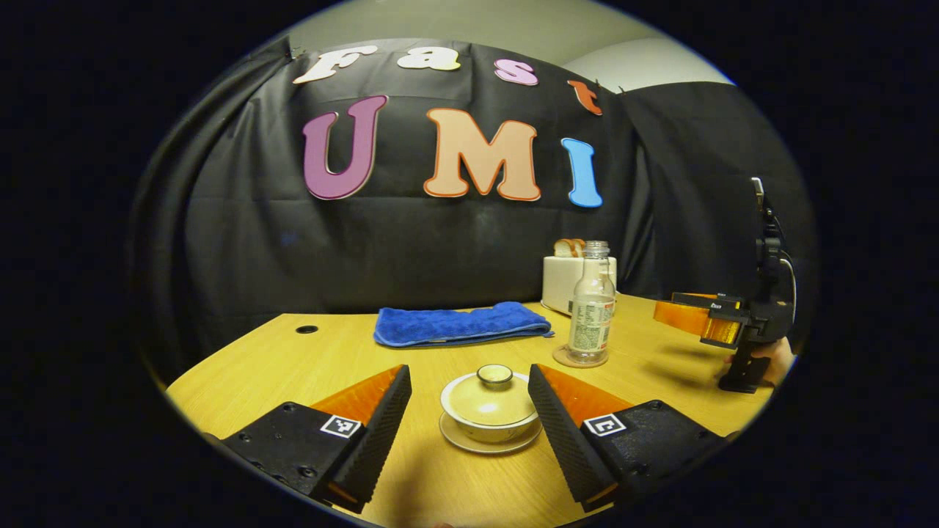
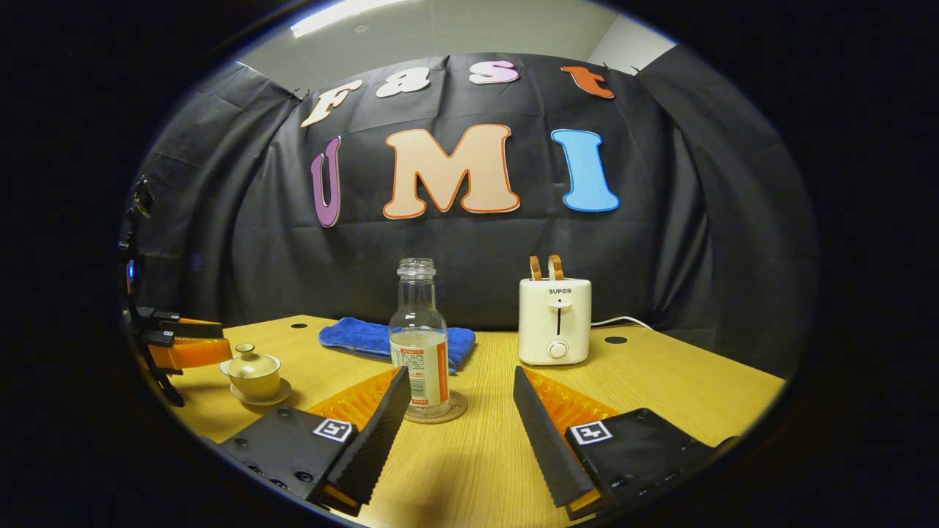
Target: Open the teacup lid with one hand, grasp the water bottle and pour water into the teacup with the other hand; after pouring, place the water bottle on the coaster and then close the teacup lid.
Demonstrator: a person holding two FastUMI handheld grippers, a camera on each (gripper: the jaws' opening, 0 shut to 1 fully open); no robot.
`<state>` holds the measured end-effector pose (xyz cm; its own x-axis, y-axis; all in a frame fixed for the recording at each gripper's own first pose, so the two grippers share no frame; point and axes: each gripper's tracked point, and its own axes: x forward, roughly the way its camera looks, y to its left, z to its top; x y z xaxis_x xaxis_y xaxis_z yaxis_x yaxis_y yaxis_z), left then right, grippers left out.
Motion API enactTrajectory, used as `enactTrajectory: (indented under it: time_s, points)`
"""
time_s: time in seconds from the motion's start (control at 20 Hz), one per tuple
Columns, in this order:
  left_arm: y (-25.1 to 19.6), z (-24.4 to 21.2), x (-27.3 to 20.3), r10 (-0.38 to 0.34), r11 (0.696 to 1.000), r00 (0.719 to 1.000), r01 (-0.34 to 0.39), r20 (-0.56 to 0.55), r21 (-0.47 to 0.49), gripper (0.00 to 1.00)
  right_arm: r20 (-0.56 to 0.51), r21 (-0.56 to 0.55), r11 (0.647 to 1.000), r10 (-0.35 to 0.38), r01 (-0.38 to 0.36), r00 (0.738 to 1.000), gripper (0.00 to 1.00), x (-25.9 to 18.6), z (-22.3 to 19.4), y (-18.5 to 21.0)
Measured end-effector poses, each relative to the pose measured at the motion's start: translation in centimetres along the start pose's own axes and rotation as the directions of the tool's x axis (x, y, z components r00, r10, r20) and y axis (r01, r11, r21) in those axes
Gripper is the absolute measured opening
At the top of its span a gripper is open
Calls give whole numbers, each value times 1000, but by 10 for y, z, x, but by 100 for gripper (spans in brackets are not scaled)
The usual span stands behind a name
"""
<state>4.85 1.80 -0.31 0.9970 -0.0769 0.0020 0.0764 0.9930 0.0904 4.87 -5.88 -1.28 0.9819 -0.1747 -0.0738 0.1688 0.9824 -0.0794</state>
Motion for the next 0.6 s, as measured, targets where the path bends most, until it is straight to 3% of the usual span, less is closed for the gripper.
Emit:
enactTrajectory:
  time_s: [0.25, 0.6]
  points:
    - [26, 2, -14, 148, 989, 989, -148, 25, -3, 94, 3, 0, 1000, -4, 4, 1000, 91, -5, 1, -1]
    - [45, 4, -22, 244, 970, 969, -245, 41, -2, 94, 4, -1, 1000, -23, 23, 1000, 91, -14, 2, -6]
